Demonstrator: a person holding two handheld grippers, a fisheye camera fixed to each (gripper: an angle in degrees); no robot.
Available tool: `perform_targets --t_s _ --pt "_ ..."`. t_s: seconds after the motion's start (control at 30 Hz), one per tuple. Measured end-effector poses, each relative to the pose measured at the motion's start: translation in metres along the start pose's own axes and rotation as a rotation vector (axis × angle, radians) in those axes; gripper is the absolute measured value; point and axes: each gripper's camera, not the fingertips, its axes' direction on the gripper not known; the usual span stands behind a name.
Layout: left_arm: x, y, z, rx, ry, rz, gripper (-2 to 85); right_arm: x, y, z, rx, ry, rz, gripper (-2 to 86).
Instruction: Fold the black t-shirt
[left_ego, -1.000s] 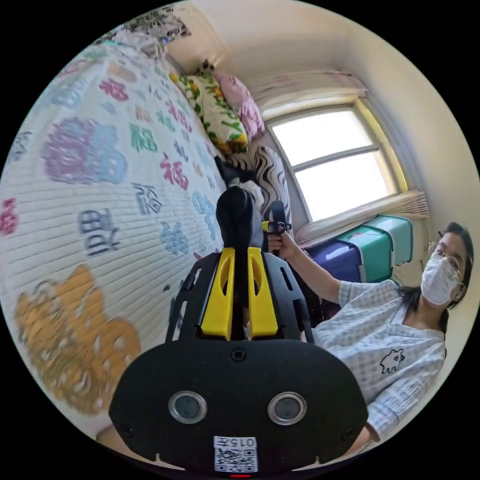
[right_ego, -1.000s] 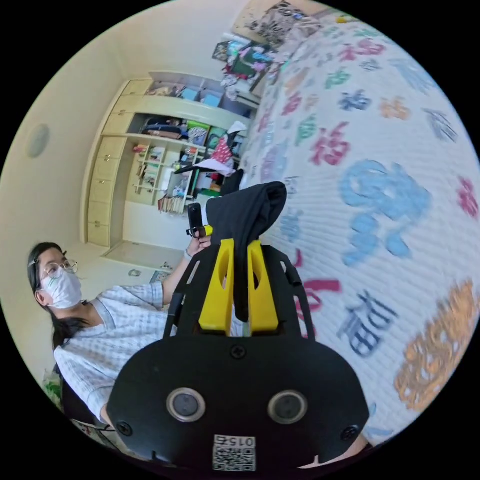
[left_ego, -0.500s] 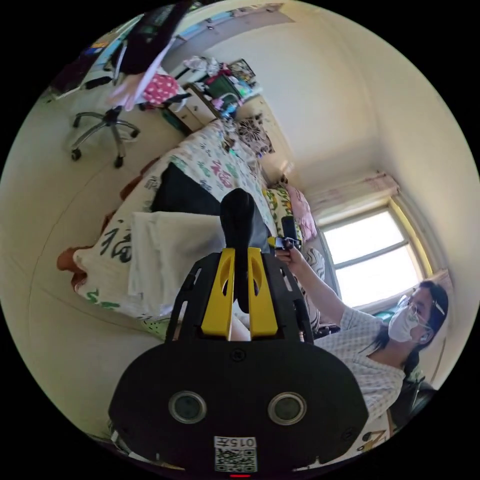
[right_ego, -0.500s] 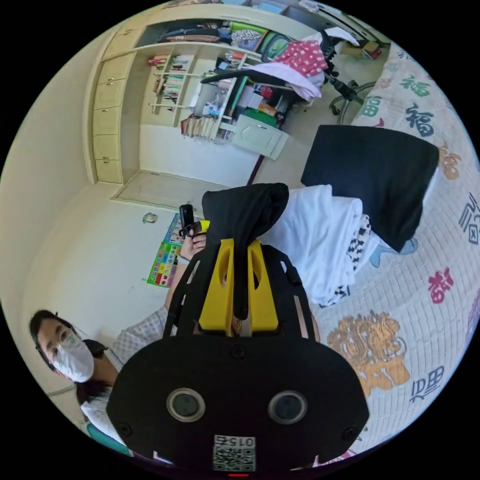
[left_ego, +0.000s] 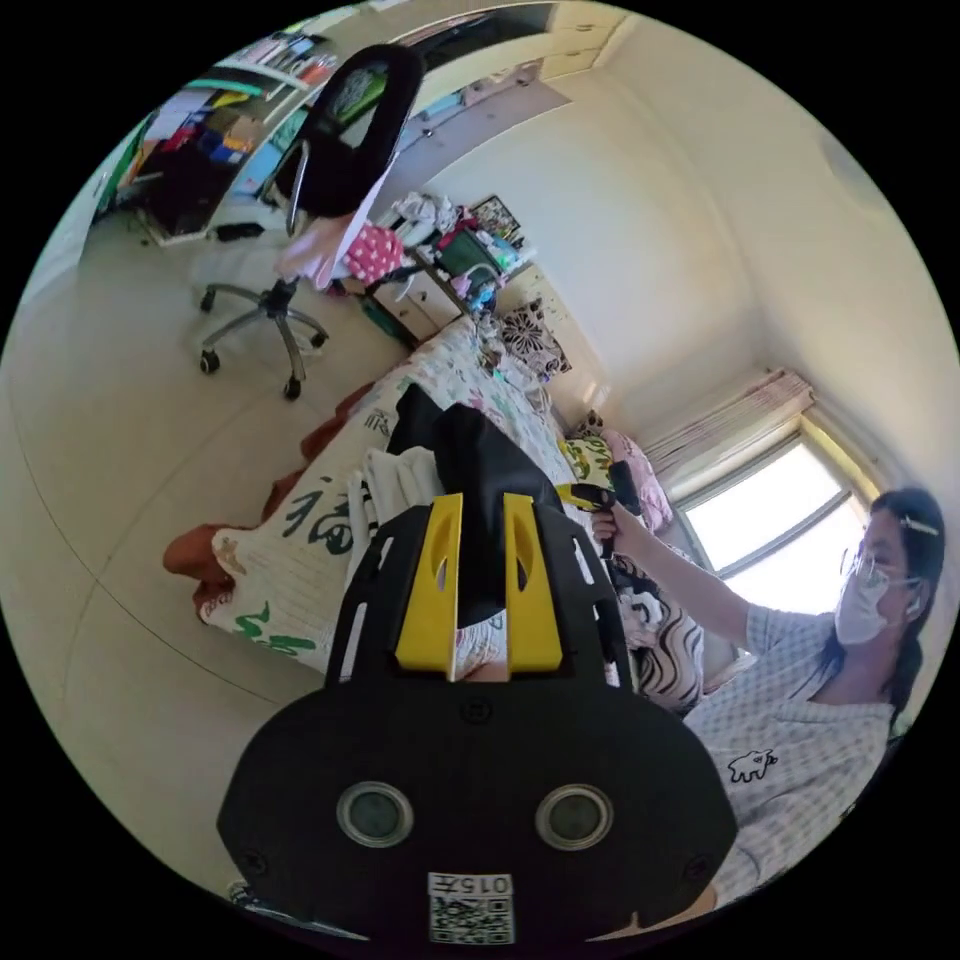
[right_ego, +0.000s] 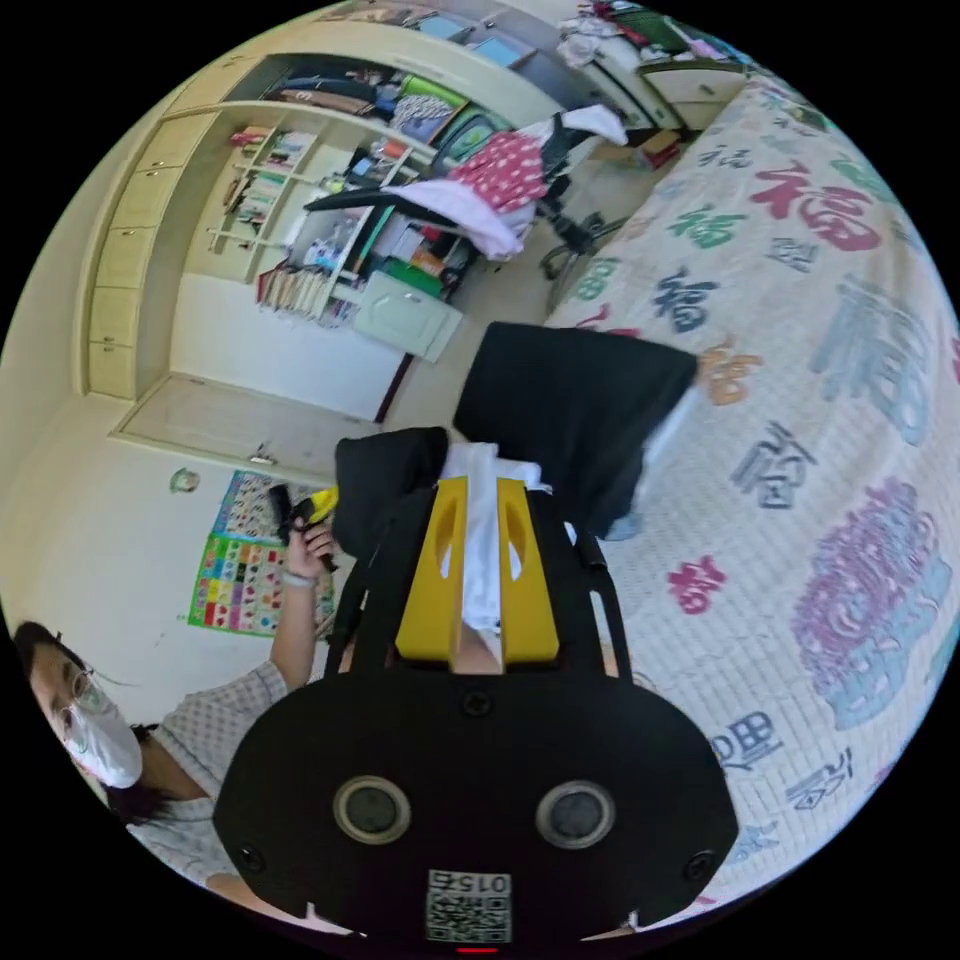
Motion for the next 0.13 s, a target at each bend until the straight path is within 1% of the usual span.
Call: perform_targets --t_s 0.07,0.13 --pt "0.052 0.000 -0.005 0.034 -0.082 0.107 7.2 0.015 0.003 0.002 -0.007 0.063 0.058 7.5" --pt "0.099 -0.003 0.012 0.011 -0.113 0.218 7.8 0.026 0.006 0.008 -0.008 0.075 0.102 7.9"
